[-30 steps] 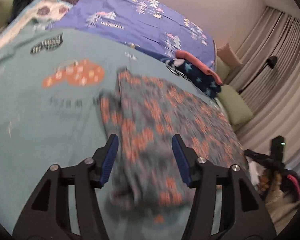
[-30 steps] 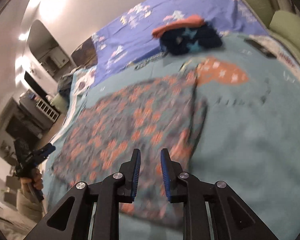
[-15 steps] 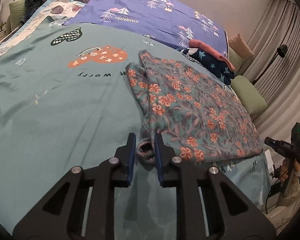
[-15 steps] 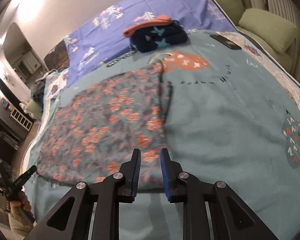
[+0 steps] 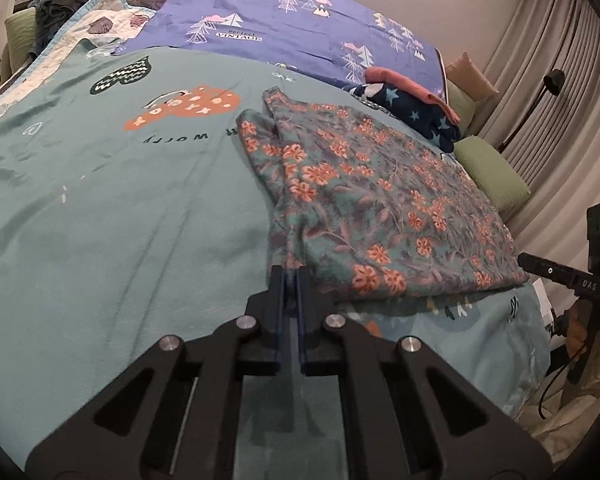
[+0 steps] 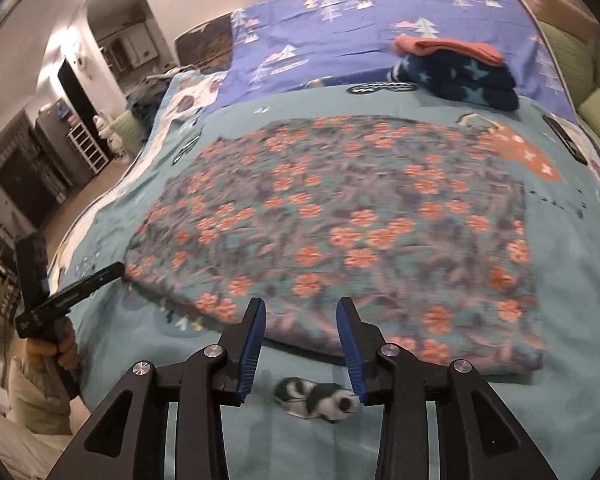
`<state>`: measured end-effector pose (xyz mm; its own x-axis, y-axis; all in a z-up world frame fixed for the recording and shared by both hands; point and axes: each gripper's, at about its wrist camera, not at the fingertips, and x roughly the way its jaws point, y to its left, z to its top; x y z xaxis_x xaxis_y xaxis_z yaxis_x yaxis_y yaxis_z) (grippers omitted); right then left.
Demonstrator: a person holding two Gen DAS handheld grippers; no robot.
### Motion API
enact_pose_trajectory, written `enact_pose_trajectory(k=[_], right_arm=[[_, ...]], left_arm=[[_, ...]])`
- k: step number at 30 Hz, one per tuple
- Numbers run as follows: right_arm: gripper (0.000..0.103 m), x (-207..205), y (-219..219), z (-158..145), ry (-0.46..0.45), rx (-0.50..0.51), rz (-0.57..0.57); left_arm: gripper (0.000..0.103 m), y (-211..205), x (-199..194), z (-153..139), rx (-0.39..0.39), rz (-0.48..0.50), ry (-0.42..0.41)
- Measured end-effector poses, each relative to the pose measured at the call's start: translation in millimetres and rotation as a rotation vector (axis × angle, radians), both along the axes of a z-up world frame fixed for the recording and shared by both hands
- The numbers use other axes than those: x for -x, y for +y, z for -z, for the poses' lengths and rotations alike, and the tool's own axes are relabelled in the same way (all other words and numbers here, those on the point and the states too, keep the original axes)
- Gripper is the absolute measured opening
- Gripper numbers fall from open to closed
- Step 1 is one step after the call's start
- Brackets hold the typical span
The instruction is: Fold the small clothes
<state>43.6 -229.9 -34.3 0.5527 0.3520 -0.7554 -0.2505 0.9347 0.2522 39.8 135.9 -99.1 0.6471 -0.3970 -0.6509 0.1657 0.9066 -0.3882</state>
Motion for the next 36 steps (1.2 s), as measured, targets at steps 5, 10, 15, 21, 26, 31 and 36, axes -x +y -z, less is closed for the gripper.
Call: enact_pose_trajectory(k=[5,10,15,21,26,31,36], right_arm=[[0.038,-2.2,13.3,5.3,0.025,0.012,-0.006],[0.039,-5.3,29.2,9.3,0.041,0.035,-0.016],[0.039,-8.2,67.3,5.1,0.012,0.105,-0.103],[0.050,-0.7,159.4,4.5,-0.109,0.235,-0.353],[0.052,5.4,236.2,21.1,-0.207,0.367,-0.520],[0.053,1.1,275.6,45.3,-0.282,0.516,-0.513],[0.053,2.2,289.1,56.6,-0.372,0.585,-0.446]], left_arm=[[0.003,12.4,3.3,1.8,0.004,-0.004,-0.002],[0.001,33.9,5.8,10.5,0.027,-0.052,0.024],[0.002,47.4,16.2,7.1,0.053,-0.051,-0.005],[0.002,60.7,19.4,7.1,0.074,-0.075,-0.004],[0.017,78.5,14.0,7.0,0.100,-0.127,0.003],[0.037,94.3,2.7,1.8,0.128,-0.148,-0.005],[0.045,106.2,-13.8,-1.8,0.170,-0.151,-0.014]])
